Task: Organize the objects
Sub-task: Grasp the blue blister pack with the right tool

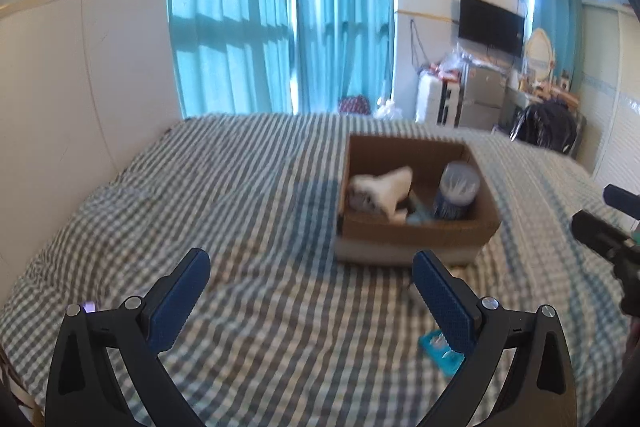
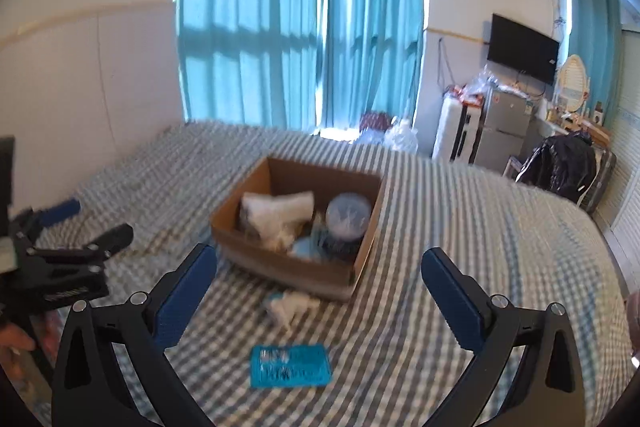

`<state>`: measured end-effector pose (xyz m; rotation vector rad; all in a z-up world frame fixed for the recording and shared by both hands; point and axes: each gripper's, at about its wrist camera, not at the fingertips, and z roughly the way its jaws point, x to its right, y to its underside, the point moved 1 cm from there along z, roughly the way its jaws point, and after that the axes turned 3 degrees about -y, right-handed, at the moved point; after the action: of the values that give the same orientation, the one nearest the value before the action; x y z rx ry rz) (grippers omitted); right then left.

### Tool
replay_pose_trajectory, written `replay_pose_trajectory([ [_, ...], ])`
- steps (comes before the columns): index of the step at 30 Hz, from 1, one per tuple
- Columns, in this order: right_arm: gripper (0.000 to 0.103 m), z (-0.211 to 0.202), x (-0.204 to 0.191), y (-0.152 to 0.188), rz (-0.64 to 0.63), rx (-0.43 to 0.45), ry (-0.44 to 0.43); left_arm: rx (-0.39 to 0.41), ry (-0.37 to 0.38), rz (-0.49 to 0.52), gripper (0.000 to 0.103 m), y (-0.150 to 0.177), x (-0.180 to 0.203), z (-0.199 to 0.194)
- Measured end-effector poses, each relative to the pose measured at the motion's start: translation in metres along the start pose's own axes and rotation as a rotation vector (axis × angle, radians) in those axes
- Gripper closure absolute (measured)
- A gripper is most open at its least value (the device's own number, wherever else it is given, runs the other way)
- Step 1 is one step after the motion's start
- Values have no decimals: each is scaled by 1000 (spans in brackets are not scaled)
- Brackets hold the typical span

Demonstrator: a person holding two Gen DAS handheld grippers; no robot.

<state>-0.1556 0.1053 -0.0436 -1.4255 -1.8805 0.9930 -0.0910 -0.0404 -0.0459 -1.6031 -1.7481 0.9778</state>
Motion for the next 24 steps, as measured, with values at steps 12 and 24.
replay_pose_trajectory([
  [12, 0, 116, -5, 111, 26, -315, -65, -185, -58, 46, 0, 102, 12, 80],
  [24, 0, 143, -9, 132, 2, -402, -95, -242, -30, 90, 0, 114, 21, 96],
])
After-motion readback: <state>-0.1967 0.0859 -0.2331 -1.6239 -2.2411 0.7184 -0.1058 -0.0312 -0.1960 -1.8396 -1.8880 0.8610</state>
